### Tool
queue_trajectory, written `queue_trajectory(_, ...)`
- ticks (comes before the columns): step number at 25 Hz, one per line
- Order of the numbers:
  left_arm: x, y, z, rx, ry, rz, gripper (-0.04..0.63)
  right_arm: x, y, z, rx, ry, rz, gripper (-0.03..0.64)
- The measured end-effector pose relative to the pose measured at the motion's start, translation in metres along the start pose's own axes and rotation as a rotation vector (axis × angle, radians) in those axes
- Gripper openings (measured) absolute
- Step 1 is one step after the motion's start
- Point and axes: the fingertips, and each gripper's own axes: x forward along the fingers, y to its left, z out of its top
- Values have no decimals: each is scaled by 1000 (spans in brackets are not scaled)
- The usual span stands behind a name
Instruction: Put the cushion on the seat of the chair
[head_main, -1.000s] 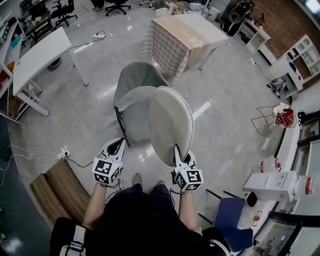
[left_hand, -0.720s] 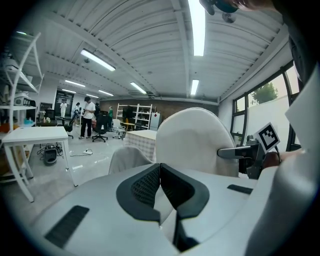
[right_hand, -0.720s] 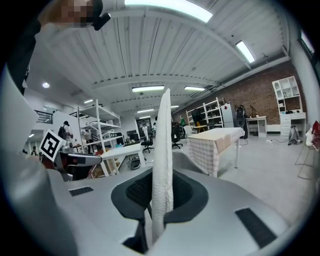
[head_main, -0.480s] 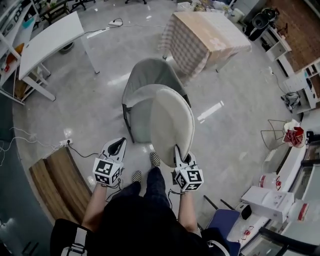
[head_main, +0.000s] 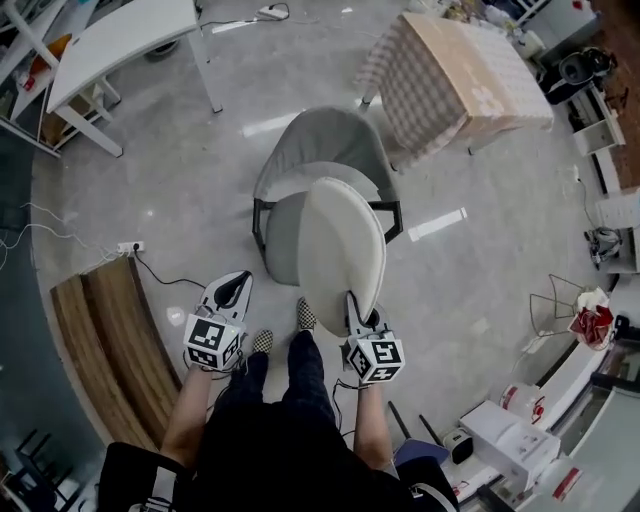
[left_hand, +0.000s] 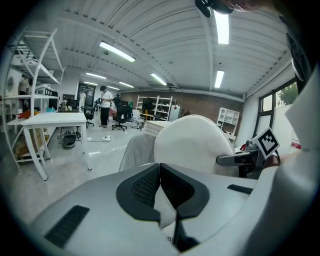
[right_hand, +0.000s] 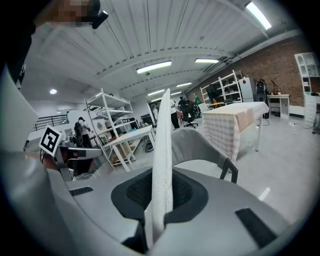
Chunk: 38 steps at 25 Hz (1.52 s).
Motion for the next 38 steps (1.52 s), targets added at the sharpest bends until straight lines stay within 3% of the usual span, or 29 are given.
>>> queue_trajectory(21, 70, 65, -112, -147, 128, 165, 20, 139, -29, -105, 28, 260, 158, 57)
queue_trajectory(38, 110, 72, -166, -224, 200, 163, 20, 183, -75, -147, 55, 320, 125, 57)
